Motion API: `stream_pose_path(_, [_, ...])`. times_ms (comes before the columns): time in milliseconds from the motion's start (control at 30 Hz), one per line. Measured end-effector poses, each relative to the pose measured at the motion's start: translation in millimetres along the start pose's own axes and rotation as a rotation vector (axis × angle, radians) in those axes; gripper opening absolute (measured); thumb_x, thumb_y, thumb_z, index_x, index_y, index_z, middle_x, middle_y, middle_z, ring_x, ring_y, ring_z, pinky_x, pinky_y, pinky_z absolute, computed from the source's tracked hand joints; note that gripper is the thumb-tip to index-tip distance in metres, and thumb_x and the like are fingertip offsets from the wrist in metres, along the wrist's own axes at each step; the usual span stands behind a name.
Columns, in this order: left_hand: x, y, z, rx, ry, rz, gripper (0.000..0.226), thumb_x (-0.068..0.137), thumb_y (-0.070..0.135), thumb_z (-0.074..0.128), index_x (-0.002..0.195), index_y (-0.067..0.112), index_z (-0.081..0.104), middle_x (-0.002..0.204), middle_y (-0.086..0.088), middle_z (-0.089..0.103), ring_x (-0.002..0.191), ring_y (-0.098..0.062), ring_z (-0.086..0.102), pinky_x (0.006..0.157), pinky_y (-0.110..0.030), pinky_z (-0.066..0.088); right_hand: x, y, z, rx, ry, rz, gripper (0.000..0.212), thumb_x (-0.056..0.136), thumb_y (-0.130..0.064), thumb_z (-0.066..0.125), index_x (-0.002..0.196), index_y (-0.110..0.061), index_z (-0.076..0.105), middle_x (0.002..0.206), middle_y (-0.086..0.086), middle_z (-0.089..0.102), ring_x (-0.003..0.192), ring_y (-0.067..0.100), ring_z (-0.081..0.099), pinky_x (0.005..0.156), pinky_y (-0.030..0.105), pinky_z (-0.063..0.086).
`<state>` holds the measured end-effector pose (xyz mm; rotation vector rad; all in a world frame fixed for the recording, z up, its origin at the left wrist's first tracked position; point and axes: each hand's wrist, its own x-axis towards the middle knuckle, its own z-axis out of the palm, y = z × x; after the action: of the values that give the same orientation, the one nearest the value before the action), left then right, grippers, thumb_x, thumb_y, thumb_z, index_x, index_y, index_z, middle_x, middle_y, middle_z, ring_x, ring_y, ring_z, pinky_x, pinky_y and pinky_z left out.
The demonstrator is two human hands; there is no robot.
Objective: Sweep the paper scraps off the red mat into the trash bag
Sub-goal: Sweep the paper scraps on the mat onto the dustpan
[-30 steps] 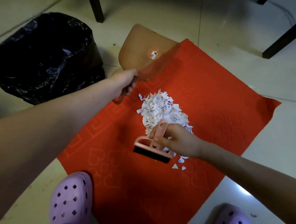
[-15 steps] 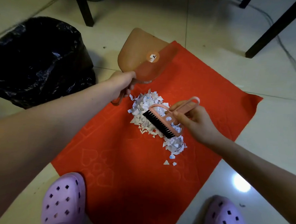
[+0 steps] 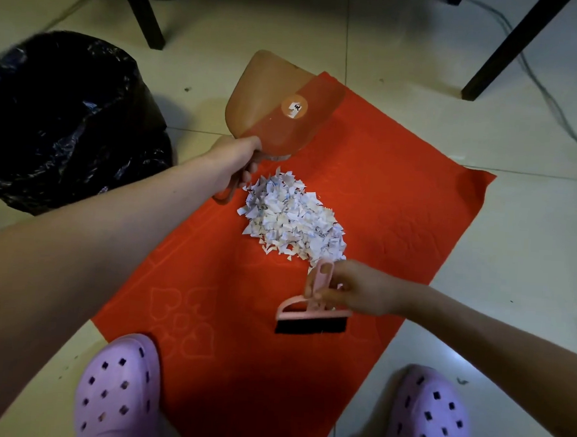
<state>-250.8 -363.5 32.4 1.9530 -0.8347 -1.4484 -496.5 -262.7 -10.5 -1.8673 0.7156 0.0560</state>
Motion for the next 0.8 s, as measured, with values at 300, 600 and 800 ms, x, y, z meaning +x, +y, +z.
stream_pose_path(300, [-0.9, 0.1, 4.5, -0.008, -0.011, -0.011, 0.022, 0.09, 0.021, 0.049, 0.07, 0.013, 0.048, 0.057, -0.004, 0.043, 0.028, -0.01, 0.031, 0.037, -0.011, 0.028, -1.7, -19.8, -51.6, -0.096, 0.483, -0.131, 0.014, 0.091, -0.01, 0.055, 0.099, -0.011, 0.067, 0.098, -0.018, 0.063, 0.086, 0.007, 0.065, 0.073, 0.031, 0.056])
stream_pose_path(600, [-3.3, 0.0, -0.2, 0.002, 0.0, -0.004, 0.019, 0.091, 0.021, 0.048, 0.073, 0.013, 0.047, 0.058, -0.004, 0.043, 0.034, -0.012, 0.032, 0.04, -0.014, 0.029, -7.2, -20.8, -45.5, -0.046, 0.19, -0.062, 0.015, 0.089, -0.02, 0.054, 0.098, -0.017, 0.066, 0.099, -0.005, 0.067, 0.094, 0.011, 0.064, 0.081, 0.034, 0.053])
stream_pose_path(800, [-3.7, -1.6, 0.1, 0.01, 0.008, -0.011, 0.017, 0.09, 0.021, 0.049, 0.076, 0.013, 0.049, 0.059, -0.005, 0.045, 0.039, -0.013, 0.033, 0.04, -0.016, 0.03, 1.1, -8.6, -36.3, -0.227, 0.135, 0.018, 0.017, 0.089, -0.028, 0.047, 0.096, -0.028, 0.062, 0.096, -0.003, 0.068, 0.086, 0.014, 0.065, 0.078, 0.041, 0.053])
